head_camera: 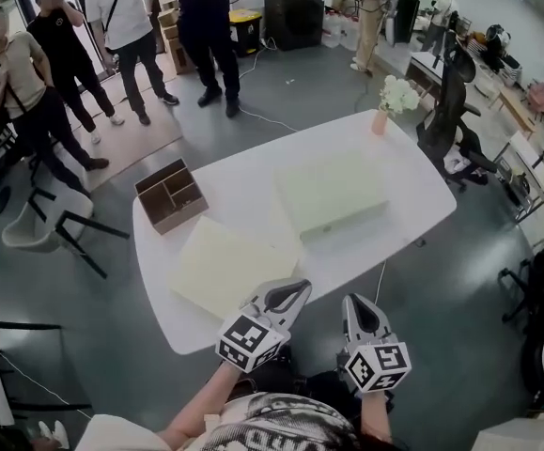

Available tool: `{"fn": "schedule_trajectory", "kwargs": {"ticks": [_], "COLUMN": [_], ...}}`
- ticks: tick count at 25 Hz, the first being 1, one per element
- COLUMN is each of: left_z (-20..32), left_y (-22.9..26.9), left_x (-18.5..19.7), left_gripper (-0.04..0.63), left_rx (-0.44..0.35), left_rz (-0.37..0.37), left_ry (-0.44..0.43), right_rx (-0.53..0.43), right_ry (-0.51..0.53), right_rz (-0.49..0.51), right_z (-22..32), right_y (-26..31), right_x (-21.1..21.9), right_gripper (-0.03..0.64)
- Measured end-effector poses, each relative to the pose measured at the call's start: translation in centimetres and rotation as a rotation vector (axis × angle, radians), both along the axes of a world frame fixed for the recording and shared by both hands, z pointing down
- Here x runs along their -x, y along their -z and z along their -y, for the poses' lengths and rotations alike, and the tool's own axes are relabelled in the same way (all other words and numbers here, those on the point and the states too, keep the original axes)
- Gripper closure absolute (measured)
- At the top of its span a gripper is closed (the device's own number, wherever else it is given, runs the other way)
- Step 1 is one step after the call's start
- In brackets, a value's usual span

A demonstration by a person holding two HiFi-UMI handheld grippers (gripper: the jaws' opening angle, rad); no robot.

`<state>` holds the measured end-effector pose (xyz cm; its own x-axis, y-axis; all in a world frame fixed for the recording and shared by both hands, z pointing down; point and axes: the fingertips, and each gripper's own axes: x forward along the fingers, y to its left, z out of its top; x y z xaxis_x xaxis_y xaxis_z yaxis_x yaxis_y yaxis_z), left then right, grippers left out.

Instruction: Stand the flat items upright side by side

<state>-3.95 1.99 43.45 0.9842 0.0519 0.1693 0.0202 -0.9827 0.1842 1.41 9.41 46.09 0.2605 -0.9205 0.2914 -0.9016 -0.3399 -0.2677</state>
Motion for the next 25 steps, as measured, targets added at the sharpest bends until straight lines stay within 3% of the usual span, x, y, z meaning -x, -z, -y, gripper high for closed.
{"fn": "schedule_trajectory", "kwargs": {"ticks": [13,25], "left_z": [3.7,11.0], "left_y": [-2.0,-3.6], "left_x": [-3.3,-7.8], "left_gripper": [0.578,0.578], "left_rx": [0.028,0.059], "left_rz": [0.039,0.083], "left_ry": [0.040,0.306], "right_rx": [0.024,0.032], "right_ry": [-0.008,-0.008], "right_rz": [0.050,0.182], "right_z": [3.1,8.7], "right_y": [-1.9,-6.0], "right_x": [-5.0,-18.5], "right_gripper": [0.618,0.618]}}
